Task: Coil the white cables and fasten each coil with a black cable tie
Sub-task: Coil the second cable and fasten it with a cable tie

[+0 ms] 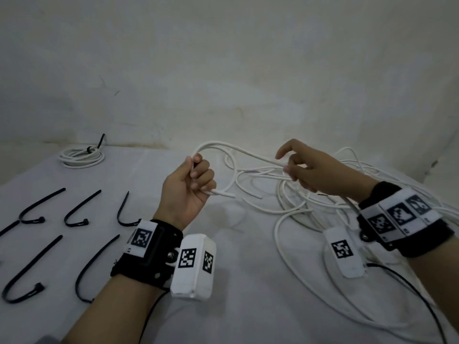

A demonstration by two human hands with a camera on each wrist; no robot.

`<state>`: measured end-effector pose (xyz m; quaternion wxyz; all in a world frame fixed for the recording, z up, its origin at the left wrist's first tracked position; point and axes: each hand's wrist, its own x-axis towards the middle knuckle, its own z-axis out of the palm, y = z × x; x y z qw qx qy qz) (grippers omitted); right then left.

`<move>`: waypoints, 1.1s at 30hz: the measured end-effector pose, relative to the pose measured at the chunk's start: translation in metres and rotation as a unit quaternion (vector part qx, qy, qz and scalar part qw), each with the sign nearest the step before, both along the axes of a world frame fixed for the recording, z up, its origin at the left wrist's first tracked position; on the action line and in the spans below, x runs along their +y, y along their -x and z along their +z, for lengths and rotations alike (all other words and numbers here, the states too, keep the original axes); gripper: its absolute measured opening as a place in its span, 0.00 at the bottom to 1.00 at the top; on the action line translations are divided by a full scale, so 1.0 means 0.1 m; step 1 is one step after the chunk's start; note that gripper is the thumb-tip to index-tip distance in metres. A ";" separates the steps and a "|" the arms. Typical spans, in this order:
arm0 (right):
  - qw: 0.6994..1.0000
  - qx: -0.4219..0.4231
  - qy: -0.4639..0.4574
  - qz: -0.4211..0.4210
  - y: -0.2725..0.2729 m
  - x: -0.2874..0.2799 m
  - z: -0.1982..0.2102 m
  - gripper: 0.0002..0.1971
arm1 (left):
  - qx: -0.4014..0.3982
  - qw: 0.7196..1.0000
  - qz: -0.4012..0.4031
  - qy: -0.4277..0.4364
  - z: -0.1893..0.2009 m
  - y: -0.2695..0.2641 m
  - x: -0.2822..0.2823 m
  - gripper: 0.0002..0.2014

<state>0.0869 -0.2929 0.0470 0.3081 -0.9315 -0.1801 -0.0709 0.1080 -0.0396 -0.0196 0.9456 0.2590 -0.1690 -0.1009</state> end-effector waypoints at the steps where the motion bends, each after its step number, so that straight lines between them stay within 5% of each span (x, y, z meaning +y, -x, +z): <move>1: 1.000 -0.003 -0.007 -0.003 0.03 -0.08 0.01 0.07 | 0.003 1.000 0.014 0.008 -0.01 -0.02 0.02 0.14; 6: 0.999 -0.038 0.002 -0.025 0.15 -0.35 0.01 0.08 | 0.002 0.997 0.055 0.046 0.00 -0.07 0.11 0.09; 15: 0.945 -0.135 0.288 0.072 0.45 0.07 -0.03 0.08 | 0.013 0.996 0.081 0.023 -0.03 -0.06 0.00 0.15; 25: 0.941 -0.173 0.202 0.210 0.38 0.74 0.19 0.09 | -0.028 0.995 0.055 -0.080 -0.04 0.09 -0.26 0.10; 33: 0.964 -0.174 0.115 0.166 0.10 0.84 0.14 0.02 | -0.063 0.978 0.018 -0.195 -0.02 0.20 -0.31 0.14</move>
